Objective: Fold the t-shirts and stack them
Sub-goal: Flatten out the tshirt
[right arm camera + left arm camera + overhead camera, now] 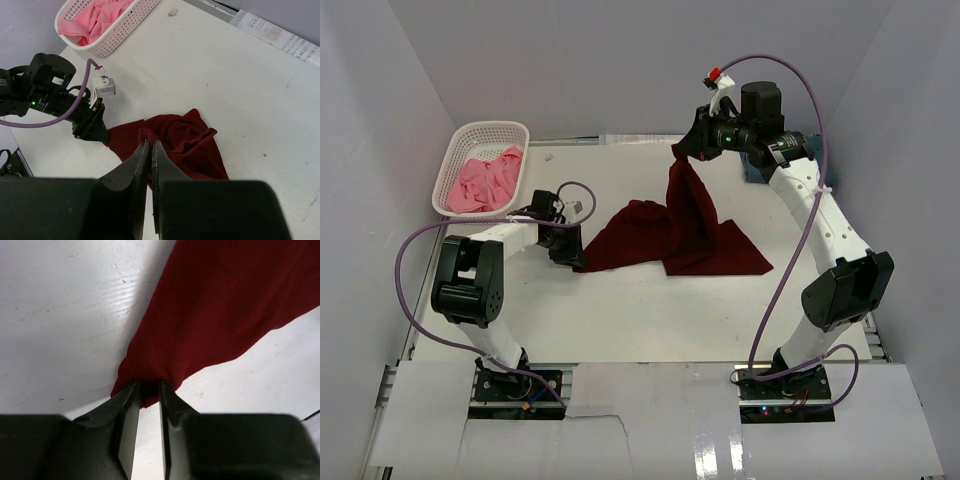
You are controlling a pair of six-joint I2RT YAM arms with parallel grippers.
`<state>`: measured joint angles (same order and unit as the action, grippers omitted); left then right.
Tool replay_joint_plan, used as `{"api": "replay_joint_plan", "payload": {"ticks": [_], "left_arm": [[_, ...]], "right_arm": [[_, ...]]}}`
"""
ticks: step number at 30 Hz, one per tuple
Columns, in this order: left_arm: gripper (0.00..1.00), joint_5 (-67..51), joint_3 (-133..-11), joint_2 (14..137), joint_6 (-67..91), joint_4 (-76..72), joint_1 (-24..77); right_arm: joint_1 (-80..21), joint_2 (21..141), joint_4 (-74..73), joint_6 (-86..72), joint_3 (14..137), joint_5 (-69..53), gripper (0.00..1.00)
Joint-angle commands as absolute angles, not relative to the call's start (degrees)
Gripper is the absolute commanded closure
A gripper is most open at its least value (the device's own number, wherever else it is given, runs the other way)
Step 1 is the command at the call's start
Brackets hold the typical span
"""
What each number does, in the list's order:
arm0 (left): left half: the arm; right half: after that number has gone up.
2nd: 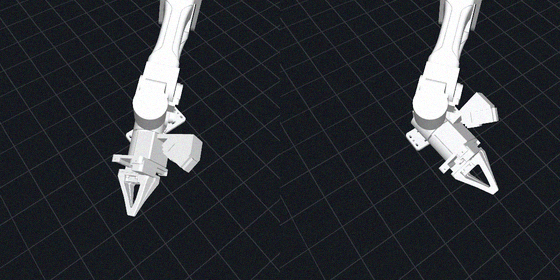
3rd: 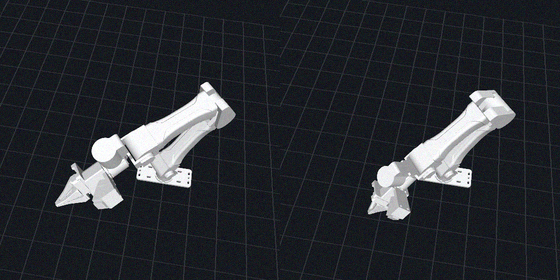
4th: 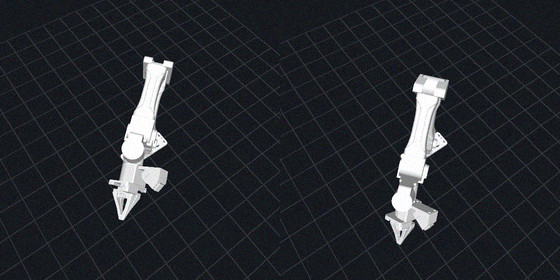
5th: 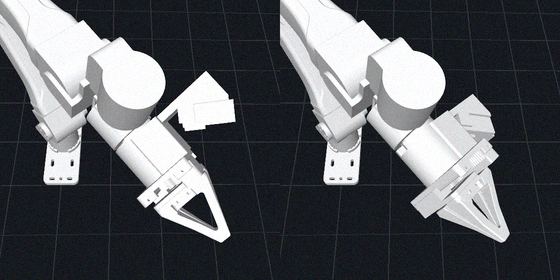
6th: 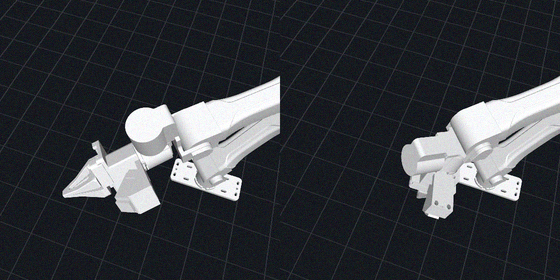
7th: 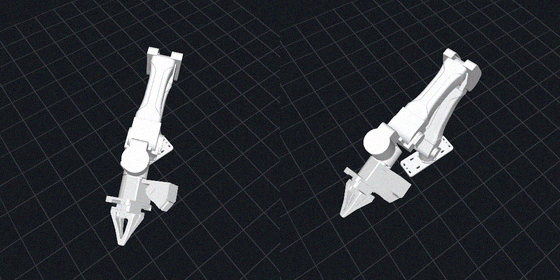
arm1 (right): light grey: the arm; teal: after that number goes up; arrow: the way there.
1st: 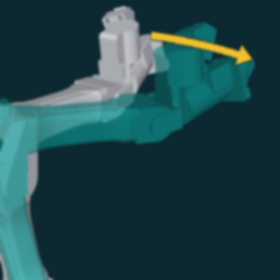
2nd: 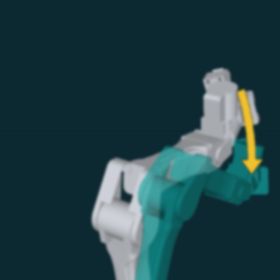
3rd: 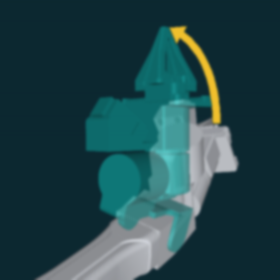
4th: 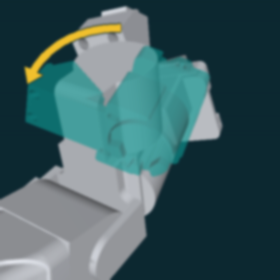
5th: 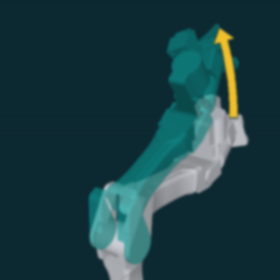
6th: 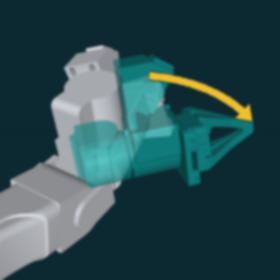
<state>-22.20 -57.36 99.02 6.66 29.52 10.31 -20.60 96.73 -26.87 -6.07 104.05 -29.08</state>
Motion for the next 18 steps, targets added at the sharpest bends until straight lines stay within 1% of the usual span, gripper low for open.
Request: {"api": "replay_joint_plan", "payload": {"ticks": [1, 7, 11, 12, 13, 16, 17, 18], "left_arm": [[0.63, -20.7, -57.7, 98.5, 6.9, 31.7, 10.6], [0.55, -17.1, -57.8, 96.0, 7.4, 31.9, 10.5], [0.55, -17.1, -58.0, 96.4, 7.2, 32.0, 10.5], [0.56, -17.1, -58.2, 96.9, 7.1, 32.2, 10.5], [0.62, -17.0, -58.3, 97.3, 7.1, 32.4, 10.5], [0.73, -15.4, -58.9, 99.8, 7.5, 34.1, 10.6], [0.79, -14.4, -59.2, 101.3, 7.6, 35.5, 10.7], [0.82, -14.1, -59.2, 101.9, 7.6, 35.9, 10.6]], "right_arm": [[-20.4, 93.8, -24.5, -6.8, 103.9, -29.8, 0.92], [-20.4, 94.0, -24.5, -6.9, 103.7, -30.6, 0.92], [-20.4, 94.0, -24.5, -6.9, 103.7, -30.3, 0.92], [-20.4, 93.9, -24.5, -6.9, 103.6, -30.3, 0.92], [-20.4, 93.8, -24.5, -6.9, 103.5, -30.3, 0.92], [-20.4, 93.4, -24.5, -6.9, 103.3, -30.2, 0.92], [-20.4, 93.3, -24.5, -6.9, 103.3, -30.3, 0.92], [-20.4, 93.2, -24.7, -6.9, 103.2, -30.3, 0.92]]}}
